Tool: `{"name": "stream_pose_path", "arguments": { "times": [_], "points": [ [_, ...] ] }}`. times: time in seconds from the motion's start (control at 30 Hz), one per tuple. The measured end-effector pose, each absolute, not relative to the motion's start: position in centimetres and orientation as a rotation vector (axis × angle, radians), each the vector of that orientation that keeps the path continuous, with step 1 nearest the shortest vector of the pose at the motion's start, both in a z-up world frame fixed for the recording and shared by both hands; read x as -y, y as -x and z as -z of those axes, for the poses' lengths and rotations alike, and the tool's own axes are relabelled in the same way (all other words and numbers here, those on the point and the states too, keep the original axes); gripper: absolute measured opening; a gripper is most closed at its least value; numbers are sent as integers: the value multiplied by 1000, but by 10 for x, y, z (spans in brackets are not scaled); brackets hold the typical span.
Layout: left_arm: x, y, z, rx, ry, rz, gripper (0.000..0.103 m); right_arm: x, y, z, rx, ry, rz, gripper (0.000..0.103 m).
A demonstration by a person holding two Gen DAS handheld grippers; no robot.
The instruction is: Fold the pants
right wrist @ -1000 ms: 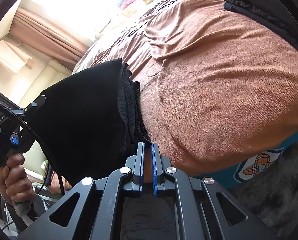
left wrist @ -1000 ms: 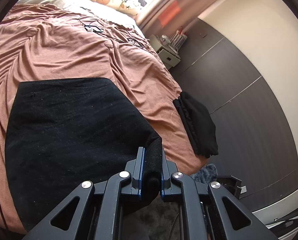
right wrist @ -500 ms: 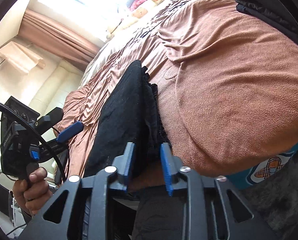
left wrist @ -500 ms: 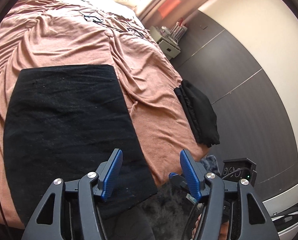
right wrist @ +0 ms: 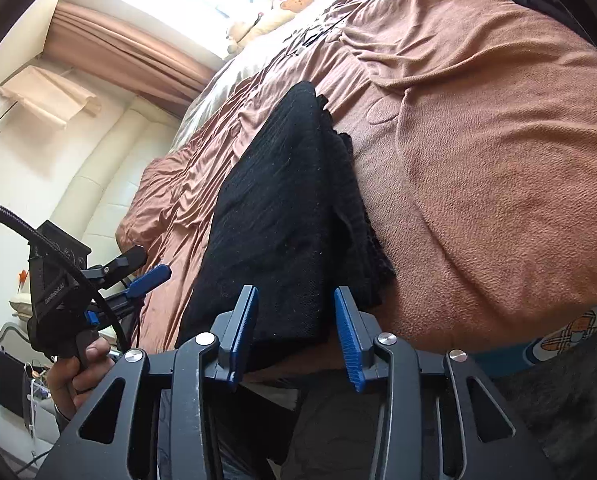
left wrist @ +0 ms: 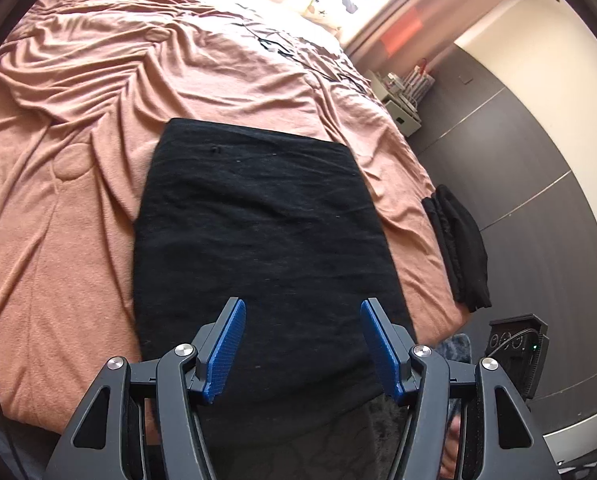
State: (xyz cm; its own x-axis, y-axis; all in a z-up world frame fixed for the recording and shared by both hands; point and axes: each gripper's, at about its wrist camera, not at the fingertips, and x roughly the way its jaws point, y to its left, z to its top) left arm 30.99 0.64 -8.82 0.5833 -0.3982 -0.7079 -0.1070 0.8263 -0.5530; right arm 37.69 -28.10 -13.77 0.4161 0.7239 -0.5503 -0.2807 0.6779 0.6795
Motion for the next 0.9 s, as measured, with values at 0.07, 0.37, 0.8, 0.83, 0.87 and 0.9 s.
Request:
{"name": "stream_pose_path", "arguments": {
  "times": [0.07, 0.37, 0.8, 0.83, 0.87, 0.9],
  "points": [
    [-17, -306, 96, -961, 598, 150, 62, 277, -382, 143, -969, -536, -663, 27],
    [-46, -291, 134, -1050, 626, 51, 62, 285, -381, 127, -890, -559, -653, 5],
    [-28, -283, 162, -1105, 679, 125, 60, 298, -391, 177, -959, -617, -544, 4],
    [-28, -282, 162, -1106, 678, 123, 60, 296, -391, 175, -959, -606, -543, 4],
    [-29, -281, 163, -1107, 683, 123, 59, 294, -391, 171, -961, -585, -544, 5],
    [-30, -281, 162, -1107, 691, 124, 58, 293, -390, 166, -960, -583, -547, 5]
  ]
}}
